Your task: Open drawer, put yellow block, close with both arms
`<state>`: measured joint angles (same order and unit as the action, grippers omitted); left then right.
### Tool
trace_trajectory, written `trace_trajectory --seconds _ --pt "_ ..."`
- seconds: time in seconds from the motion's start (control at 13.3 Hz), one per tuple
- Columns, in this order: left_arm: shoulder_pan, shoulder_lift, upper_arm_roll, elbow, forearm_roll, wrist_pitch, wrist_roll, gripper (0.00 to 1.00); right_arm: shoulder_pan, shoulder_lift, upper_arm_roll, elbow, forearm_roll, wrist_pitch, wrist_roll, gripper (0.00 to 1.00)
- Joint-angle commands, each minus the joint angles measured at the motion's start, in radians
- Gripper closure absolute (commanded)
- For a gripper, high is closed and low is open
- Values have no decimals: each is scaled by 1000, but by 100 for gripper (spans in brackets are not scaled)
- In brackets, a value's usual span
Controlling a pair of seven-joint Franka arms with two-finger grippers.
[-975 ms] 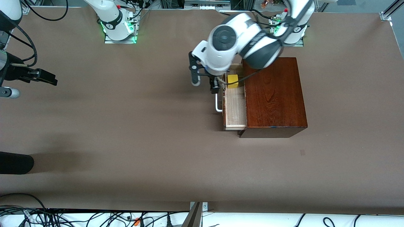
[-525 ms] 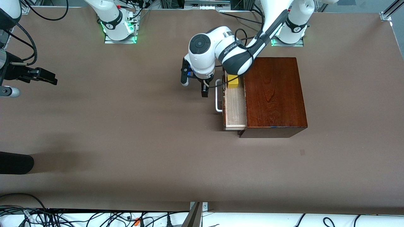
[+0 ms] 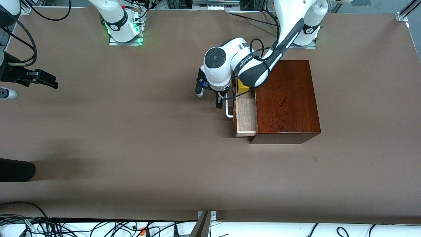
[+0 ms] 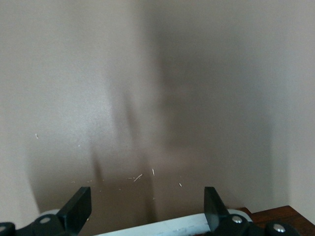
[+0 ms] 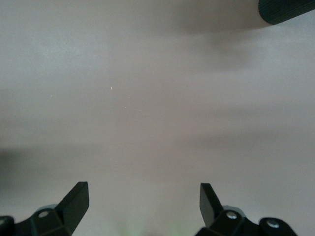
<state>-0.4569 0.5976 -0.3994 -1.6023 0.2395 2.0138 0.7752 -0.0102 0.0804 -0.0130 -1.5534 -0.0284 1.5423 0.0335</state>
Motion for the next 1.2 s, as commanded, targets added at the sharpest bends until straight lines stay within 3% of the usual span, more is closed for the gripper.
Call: trace_trajectory --seconds 0.0,0.45,0.82,1.12 --pt "56 -19 8 -15 30 -64 90 0 -20 -30 19 -28 8 3 0 0" --pt "156 -42 4 -7 29 -164 208 0 -20 -25 22 -24 13 -13 0 0" --pt "161 -42 -9 5 1 -156 199 0 -20 -28 24 -24 13 -19 0 0" --pt "155 -67 -25 59 -159 -155 55 0 -20 -27 24 -24 13 -19 0 0"
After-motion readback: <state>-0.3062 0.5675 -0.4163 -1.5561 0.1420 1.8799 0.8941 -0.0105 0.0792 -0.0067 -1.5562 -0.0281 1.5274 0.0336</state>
